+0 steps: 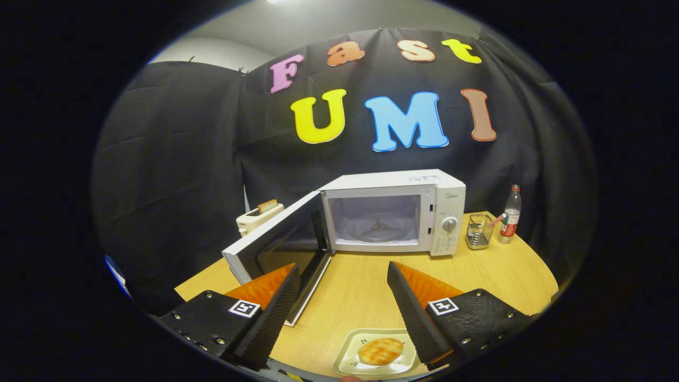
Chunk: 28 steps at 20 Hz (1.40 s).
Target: Open the microwave, put the food inside, and close the microwave door.
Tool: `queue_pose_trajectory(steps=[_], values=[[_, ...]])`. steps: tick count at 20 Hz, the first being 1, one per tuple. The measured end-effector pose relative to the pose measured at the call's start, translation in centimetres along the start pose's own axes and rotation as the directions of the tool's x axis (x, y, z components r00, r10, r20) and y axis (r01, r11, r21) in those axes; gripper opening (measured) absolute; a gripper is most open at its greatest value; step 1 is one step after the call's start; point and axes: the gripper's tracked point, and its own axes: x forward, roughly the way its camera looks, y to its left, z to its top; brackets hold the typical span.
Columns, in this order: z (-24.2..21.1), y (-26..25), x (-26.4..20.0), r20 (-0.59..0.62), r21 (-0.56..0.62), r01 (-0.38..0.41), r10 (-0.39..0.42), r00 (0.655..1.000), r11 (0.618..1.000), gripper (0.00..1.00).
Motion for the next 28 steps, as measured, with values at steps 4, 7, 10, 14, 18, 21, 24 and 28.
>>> queue_pose_trajectory(steps=[4, 7, 10, 14, 18, 21, 24, 28], values=[[-3.0, -2.4, 0.4, -0.098, 0.027, 0.049, -0.046, 0.994, 0.998, 0.99], [-5.6, -3.6, 0.7, -0.170, 0.036, 0.068, -0.061, 0.983, 0.997, 1.00], [-8.1, -4.5, 0.9, -0.241, 0.023, 0.084, -0.076, 0.968, 0.996, 1.00], [-11.4, -5.6, 1.2, -0.329, 0.011, 0.104, -0.095, 0.939, 0.994, 1.00], [-14.1, -6.1, 1.0, -0.408, 0.004, 0.114, -0.102, 0.907, 0.994, 1.00], [-15.9, -6.1, 0.9, -0.454, 0.000, 0.104, -0.092, 0.886, 0.995, 1.00], [-17.2, -5.9, 0.9, -0.494, -0.001, 0.096, -0.084, 0.866, 0.995, 1.00], [-18.9, -6.2, 1.0, -0.542, -0.018, 0.097, -0.091, 0.836, 0.995, 1.00]])
